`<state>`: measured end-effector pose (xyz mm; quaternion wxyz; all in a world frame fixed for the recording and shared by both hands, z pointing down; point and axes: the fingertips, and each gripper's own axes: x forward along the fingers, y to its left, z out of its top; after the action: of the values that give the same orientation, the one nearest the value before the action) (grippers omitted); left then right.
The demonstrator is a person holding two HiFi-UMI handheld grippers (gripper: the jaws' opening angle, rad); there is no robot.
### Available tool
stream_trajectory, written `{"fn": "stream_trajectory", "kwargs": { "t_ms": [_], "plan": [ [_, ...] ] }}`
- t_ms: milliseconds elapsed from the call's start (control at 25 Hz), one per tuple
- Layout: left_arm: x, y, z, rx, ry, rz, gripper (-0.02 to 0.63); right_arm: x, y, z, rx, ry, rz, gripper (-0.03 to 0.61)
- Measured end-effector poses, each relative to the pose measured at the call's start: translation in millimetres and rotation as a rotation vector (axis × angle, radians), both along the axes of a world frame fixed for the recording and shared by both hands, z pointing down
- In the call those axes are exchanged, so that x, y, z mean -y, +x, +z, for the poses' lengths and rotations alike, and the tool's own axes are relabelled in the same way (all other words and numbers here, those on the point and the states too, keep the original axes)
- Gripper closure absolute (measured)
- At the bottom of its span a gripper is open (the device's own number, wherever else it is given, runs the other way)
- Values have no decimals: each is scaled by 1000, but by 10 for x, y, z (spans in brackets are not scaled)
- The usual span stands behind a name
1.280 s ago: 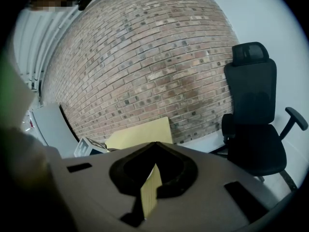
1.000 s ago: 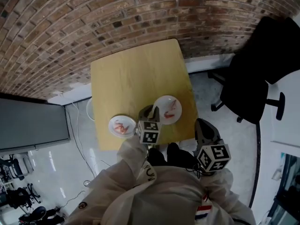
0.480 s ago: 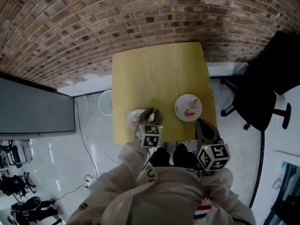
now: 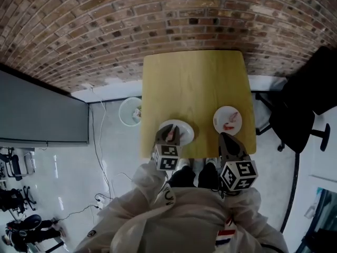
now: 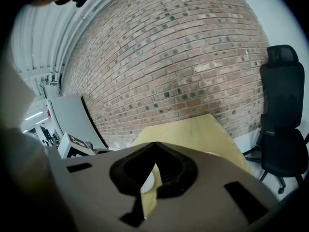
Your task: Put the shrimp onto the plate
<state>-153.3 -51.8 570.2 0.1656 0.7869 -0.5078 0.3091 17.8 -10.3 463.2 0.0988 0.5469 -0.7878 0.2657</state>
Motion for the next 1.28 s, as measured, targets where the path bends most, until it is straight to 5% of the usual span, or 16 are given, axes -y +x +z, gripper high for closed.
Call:
{"fn": "stream_trajectory", "kwargs": {
  "t_ms": [600,1000,1280],
  "plan": [
    [-320,-863,-32,1,-4,-59,603,-103,-696,-50,-11,13,-24,555],
    [-350,-732,52,25,-25,-33,603,-40,-633,6,-12,-13,-55,555],
    [-457,-472,308,36,-112,33,600,-36,-467,114,1,-35,-62,555]
  ]
}}
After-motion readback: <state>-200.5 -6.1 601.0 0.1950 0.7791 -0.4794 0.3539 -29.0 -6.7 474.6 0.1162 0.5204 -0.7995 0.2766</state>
